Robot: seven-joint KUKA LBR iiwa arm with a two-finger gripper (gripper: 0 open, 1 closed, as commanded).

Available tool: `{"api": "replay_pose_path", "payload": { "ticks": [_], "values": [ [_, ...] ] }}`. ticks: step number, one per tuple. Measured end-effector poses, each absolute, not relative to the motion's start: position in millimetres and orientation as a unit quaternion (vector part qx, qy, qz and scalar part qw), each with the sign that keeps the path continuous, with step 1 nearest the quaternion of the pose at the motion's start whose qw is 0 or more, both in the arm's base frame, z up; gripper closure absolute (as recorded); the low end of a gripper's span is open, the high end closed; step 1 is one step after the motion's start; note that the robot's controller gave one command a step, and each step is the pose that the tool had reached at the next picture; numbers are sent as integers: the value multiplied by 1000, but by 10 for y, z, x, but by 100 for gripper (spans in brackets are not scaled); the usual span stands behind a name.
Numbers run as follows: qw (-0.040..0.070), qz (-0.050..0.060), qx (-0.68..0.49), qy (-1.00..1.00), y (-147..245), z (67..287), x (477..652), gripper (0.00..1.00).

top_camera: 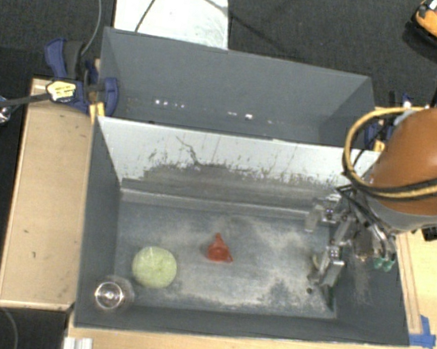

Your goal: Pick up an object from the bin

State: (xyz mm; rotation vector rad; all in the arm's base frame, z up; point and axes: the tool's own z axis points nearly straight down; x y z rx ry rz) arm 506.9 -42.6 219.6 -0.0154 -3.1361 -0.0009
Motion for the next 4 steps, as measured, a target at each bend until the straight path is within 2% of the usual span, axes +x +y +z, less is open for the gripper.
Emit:
{"api": "replay_pose_path", "payload": {
  "ticks": [1, 2, 3, 4],
  "values": [
    [-2, 0, -4, -1000, -424, 2238, 5085, 0],
    [-6, 0, -26, -1000, -593, 1948, 5018, 0],
    [-4, 0, -2, -1000, -956, 1440, 5010, 0],
    [-2, 0, 45, -999, -1216, 1127, 5053, 0]
  ]
}}
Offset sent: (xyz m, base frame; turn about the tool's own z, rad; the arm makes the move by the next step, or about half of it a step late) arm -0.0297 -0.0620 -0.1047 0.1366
